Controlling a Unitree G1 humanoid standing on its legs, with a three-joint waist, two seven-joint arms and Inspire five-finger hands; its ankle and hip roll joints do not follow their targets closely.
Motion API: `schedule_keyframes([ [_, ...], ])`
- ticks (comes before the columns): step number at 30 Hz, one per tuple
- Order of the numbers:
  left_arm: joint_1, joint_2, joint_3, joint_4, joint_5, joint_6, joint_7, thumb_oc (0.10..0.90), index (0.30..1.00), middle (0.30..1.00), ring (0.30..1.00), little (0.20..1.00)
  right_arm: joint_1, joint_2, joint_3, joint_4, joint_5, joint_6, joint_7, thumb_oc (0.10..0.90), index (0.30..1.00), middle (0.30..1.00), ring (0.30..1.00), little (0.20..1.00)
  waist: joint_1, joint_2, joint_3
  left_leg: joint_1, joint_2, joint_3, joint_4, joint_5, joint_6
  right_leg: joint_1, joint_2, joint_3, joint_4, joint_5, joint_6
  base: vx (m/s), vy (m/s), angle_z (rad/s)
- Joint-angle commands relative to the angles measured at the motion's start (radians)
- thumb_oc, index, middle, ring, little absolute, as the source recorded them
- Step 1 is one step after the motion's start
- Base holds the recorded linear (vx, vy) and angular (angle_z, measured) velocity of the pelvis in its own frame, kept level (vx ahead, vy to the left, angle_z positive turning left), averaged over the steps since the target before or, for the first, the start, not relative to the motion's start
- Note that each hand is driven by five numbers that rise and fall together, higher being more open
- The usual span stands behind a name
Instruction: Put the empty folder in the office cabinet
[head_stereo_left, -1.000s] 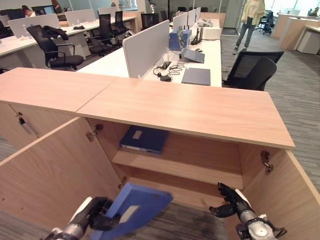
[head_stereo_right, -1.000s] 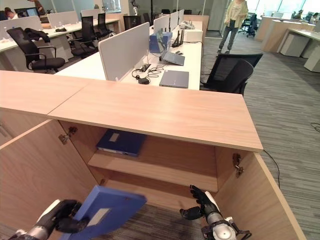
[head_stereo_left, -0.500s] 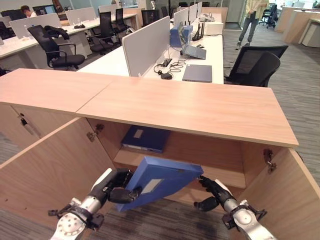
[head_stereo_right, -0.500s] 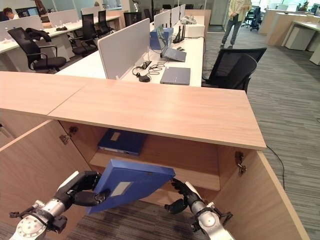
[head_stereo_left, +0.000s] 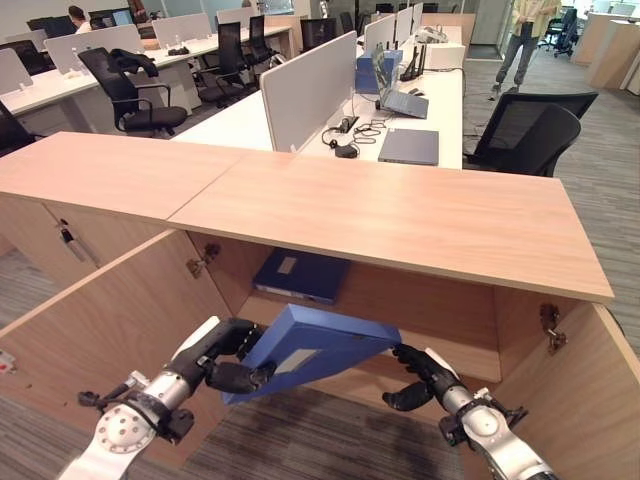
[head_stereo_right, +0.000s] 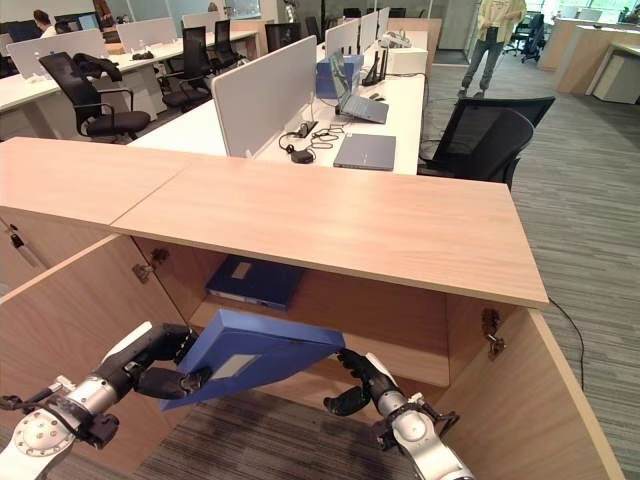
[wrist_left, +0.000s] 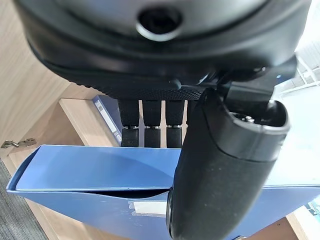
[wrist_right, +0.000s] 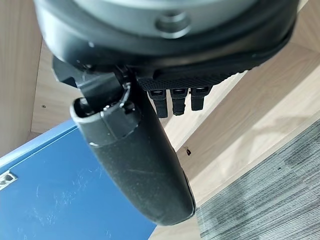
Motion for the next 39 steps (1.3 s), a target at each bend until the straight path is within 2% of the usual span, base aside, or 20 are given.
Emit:
schedule_keyframes([
  [1, -0.069, 0.027, 0.076, -0.043, 0.039, -0.108, 0.004, 0.400, 0.300, 0.300, 0.300, 0.300, -0.116, -0.015, -0.032, -0.118, 0.019, -0.086, -0.029, 0.800, 0.900, 0.900, 0.900, 0.900, -0.004, -0.016, -0.009, 0.113, 0.040, 0.006, -0.002, -0.174, -0.035, -0.056, -0.076, -0.038, 0.027, 0.081, 0.055, 0.00, 0.000, 0.00],
  [8, -0.014, -0.022, 0.167, 0.034, 0.161, -0.084, 0.018, 0.400, 0.300, 0.300, 0.300, 0.300, -0.038, -0.056, -0.151, -0.177, -0.037, -0.066, -0.044, 0.800, 0.900, 0.900, 0.900, 0.900, -0.013, -0.017, -0.006, 0.114, 0.041, 0.005, -0.002, -0.178, -0.033, -0.058, -0.074, -0.036, 0.025, 0.080, 0.053, 0.00, 0.000, 0.00],
  [17, 0.006, -0.038, 0.207, 0.044, 0.231, -0.069, 0.023, 0.400, 0.300, 0.300, 0.300, 0.300, -0.040, -0.081, -0.181, -0.303, -0.092, -0.059, -0.037, 0.800, 0.900, 0.900, 0.900, 0.900, -0.016, -0.018, -0.004, 0.114, 0.042, 0.009, -0.002, -0.181, -0.031, -0.062, -0.073, -0.030, 0.025, 0.079, 0.053, 0.00, 0.000, 0.00],
  [23, -0.003, -0.040, 0.199, 0.032, 0.224, -0.077, 0.014, 0.400, 0.300, 0.300, 0.300, 0.300, -0.069, -0.094, -0.141, -0.372, -0.068, -0.073, 0.014, 0.800, 0.900, 0.900, 0.900, 0.900, -0.013, -0.019, -0.002, 0.113, 0.042, 0.009, -0.002, -0.180, -0.031, -0.064, -0.073, -0.026, 0.027, 0.079, 0.052, 0.00, 0.000, 0.00],
  [30, -0.050, -0.013, 0.165, 0.016, 0.197, -0.081, -0.006, 0.400, 0.300, 0.300, 0.300, 0.300, -0.133, -0.114, -0.057, -0.359, -0.016, -0.059, 0.089, 0.800, 0.900, 0.900, 0.900, 0.900, -0.006, -0.025, -0.005, 0.112, 0.042, 0.012, -0.002, -0.178, -0.034, -0.063, -0.074, -0.028, 0.027, 0.080, 0.052, 0.00, 0.000, 0.00],
  [39, -0.074, 0.004, 0.155, 0.006, 0.184, -0.089, -0.024, 0.400, 0.300, 0.300, 0.300, 0.300, -0.230, -0.133, -0.002, -0.340, 0.001, -0.060, 0.129, 0.800, 0.900, 0.900, 0.900, 0.900, 0.005, -0.030, -0.010, 0.112, 0.042, 0.011, -0.002, -0.178, -0.035, -0.059, -0.074, -0.031, 0.022, 0.082, 0.053, 0.00, 0.000, 0.00],
])
